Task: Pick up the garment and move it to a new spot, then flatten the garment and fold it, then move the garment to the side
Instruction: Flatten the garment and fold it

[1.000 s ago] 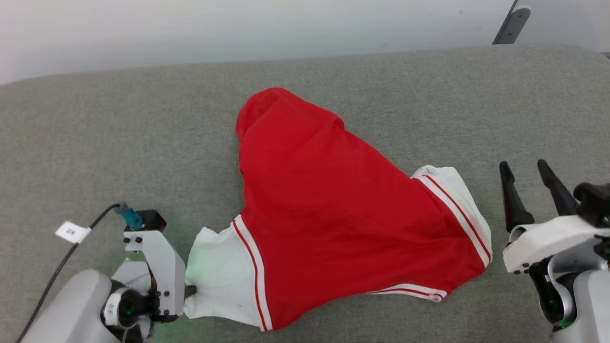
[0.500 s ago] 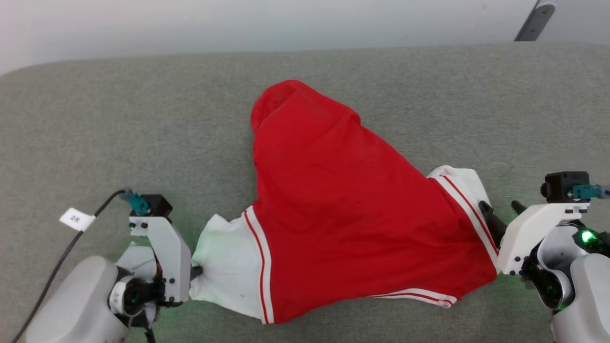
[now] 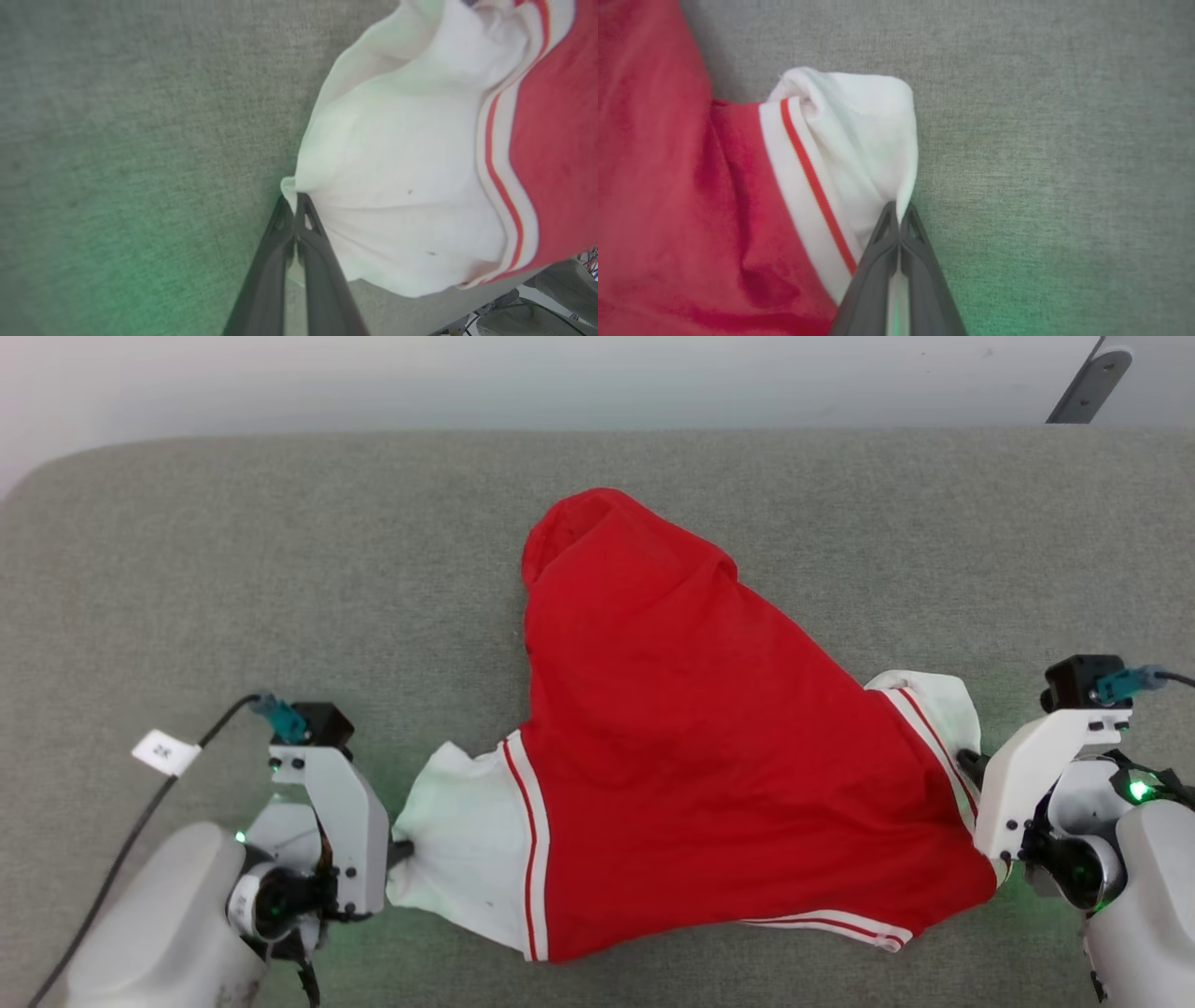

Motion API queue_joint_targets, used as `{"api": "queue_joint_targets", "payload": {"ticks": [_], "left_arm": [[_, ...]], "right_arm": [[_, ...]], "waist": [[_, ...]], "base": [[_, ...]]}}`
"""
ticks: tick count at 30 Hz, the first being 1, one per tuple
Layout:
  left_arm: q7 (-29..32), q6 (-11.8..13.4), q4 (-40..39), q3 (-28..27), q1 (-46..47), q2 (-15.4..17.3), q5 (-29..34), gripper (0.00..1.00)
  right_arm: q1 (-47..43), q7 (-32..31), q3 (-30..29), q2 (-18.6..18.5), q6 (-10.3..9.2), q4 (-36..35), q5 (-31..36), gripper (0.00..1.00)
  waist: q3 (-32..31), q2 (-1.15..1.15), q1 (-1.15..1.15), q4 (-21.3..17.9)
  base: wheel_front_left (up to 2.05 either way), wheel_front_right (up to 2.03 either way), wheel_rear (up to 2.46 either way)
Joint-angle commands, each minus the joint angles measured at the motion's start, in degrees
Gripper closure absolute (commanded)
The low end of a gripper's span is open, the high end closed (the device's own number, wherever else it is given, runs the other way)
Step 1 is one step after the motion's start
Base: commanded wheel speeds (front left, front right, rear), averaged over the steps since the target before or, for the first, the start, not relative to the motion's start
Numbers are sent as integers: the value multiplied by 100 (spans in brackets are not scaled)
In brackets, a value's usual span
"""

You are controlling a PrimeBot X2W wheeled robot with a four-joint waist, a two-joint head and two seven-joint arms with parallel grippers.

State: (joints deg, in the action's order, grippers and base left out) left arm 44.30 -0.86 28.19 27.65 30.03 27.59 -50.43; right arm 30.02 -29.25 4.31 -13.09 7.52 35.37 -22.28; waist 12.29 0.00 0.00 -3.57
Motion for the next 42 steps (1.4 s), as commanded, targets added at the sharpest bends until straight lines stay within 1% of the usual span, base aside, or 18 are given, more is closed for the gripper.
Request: {"api": "queue_joint_targets", "payload": {"ticks": [1,5,10,16,21,26,31,35,39,42], "left_arm": [[-62,81,201,-27,23,147,98,100],[45,84,-10,-48,298,169,101,100],[218,147,-372,-135,789,249,90,100],[407,237,-801,-225,1570,381,235,100],[388,183,-939,-324,2324,407,342,100],[306,134,-773,-365,3169,391,546,100],[277,68,-439,-335,3898,283,675,100],[224,24,-162,-319,4304,184,710,100],[58,-94,98,-262,4631,83,809,100],[-154,-174,280,-222,4869,-19,887,100]], "right_arm": [[17,-26,35,14,-6,62,-99,100],[229,-116,92,-15,-6,-146,-466,100],[445,-334,172,-110,-6,-613,-941,100],[896,-418,179,-189,-6,-1159,-1191,100],[1464,-350,98,-82,-6,-1439,-1464,100],[2088,-207,104,27,-6,-1631,-1643,100],[2679,-120,170,116,-6,-1599,-1808,100],[3064,-75,181,175,-6,-1434,-1913,100],[3412,45,248,164,-6,-1171,-1901,100],[3696,159,246,135,-6,-864,-1830,100]], "waist": [[-41,0,0,23],[-170,0,0,53],[-367,0,0,75],[-614,0,0,105],[-829,0,0,123],[-996,0,0,150],[-1082,0,0,192],[-1029,0,0,234],[-823,0,0,291],[-556,0,0,338]], "base": [[0,0,0],[0,0,0],[0,0,0],[0,0,0],[0,0,0],[0,0,0],[0,0,0],[0,0,0],[0,0,0],[0,0,0]]}}
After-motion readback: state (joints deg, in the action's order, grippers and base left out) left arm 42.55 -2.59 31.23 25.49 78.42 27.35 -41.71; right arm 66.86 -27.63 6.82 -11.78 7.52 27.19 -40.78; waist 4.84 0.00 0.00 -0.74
